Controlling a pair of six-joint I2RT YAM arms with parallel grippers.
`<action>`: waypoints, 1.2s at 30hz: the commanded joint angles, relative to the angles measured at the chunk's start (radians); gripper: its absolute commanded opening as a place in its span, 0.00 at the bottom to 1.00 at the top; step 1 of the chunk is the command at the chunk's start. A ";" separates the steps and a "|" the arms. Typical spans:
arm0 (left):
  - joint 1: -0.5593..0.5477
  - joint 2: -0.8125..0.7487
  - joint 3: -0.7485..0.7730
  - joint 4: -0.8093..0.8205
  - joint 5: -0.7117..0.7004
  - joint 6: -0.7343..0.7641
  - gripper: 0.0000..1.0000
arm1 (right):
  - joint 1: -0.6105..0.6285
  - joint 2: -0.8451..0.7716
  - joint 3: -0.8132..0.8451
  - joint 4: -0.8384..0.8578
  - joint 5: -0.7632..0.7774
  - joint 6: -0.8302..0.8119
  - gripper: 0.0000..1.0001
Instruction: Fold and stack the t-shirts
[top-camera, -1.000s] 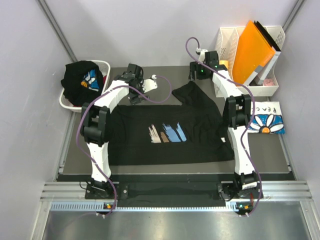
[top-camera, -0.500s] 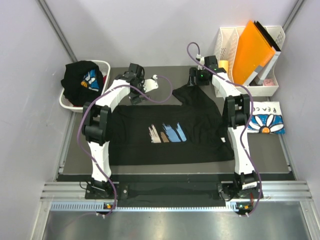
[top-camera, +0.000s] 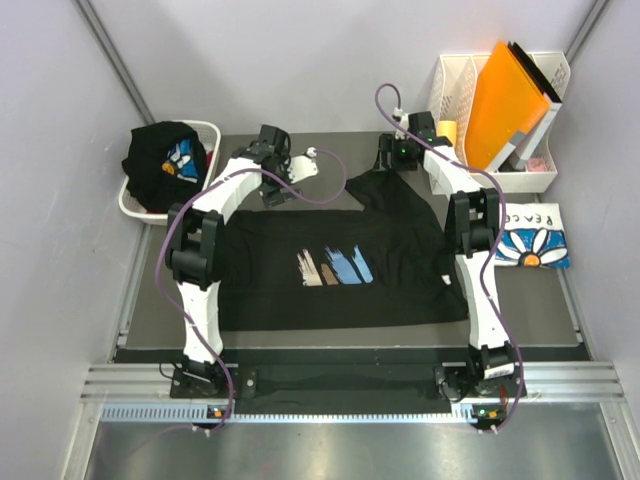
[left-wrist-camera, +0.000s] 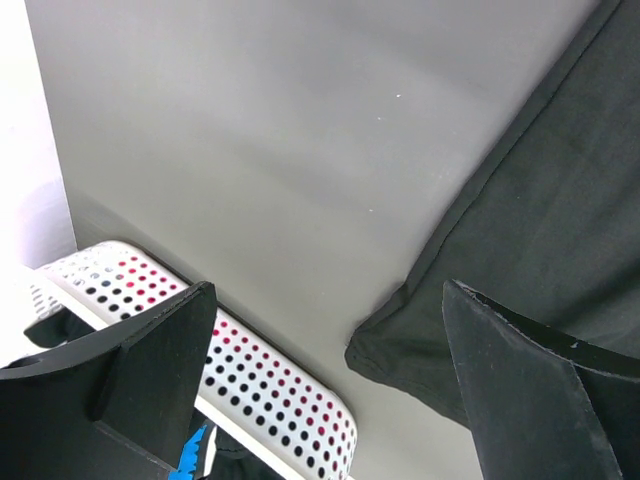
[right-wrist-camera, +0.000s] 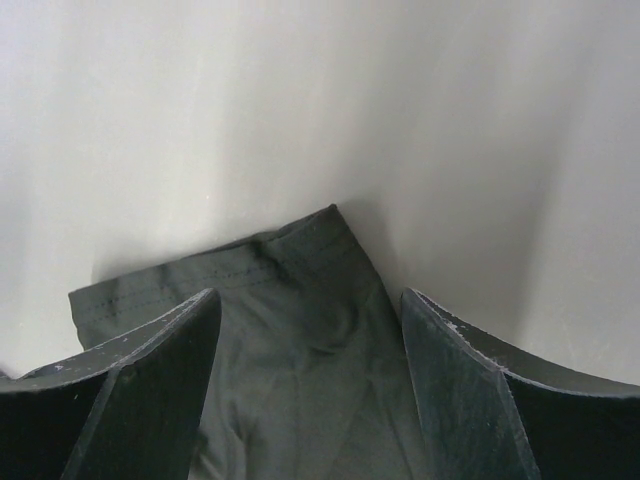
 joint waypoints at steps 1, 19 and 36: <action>-0.007 0.012 0.034 0.013 0.016 -0.023 0.99 | -0.007 0.020 0.013 0.053 0.018 0.030 0.73; -0.010 0.013 -0.009 0.009 0.022 -0.047 0.99 | 0.002 0.048 0.016 0.090 0.021 0.088 0.61; -0.011 -0.004 -0.044 0.004 0.027 -0.058 0.99 | 0.005 0.036 -0.015 0.087 0.043 0.108 0.28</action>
